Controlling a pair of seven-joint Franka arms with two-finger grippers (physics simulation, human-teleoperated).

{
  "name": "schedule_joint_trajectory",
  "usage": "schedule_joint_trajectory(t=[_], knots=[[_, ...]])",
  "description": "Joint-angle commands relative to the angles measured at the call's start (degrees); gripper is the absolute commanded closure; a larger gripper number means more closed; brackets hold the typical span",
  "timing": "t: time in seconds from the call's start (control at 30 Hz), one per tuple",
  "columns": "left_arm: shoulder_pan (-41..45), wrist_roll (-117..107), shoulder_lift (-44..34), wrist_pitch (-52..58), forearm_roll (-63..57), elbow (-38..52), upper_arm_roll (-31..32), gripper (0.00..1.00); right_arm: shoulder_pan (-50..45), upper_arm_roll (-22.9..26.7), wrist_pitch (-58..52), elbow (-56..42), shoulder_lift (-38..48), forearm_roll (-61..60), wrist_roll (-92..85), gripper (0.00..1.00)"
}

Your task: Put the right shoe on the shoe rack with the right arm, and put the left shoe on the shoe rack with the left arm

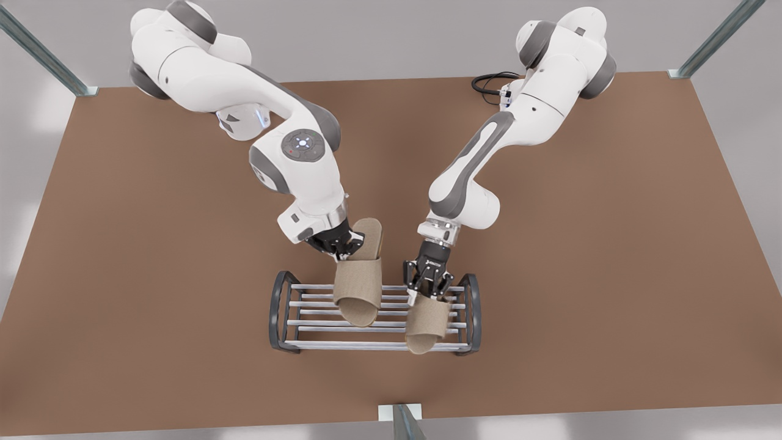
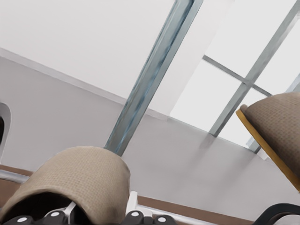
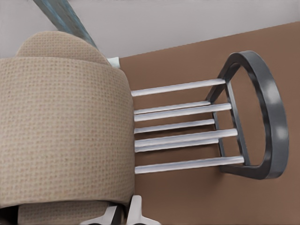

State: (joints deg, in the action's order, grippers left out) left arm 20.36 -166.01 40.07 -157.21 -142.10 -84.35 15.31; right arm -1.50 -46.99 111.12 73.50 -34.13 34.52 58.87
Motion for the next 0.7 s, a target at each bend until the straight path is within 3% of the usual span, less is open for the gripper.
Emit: schedule_joint_trajectory(t=[0.0, 0.67], knots=[[0.0, -42.9, -0.1, 0.9, 0.5, 0.0, -0.1, 0.0, -1.1, 2.2, 3.1, -0.2, -0.2, 0.4, -2.4, 0.79], [1.4, -42.6, -2.7, 5.1, 0.6, -4.8, -0.6, 0.0, -5.7, 9.2, 7.0, 1.2, -2.8, 5.9, -1.8, 0.79]])
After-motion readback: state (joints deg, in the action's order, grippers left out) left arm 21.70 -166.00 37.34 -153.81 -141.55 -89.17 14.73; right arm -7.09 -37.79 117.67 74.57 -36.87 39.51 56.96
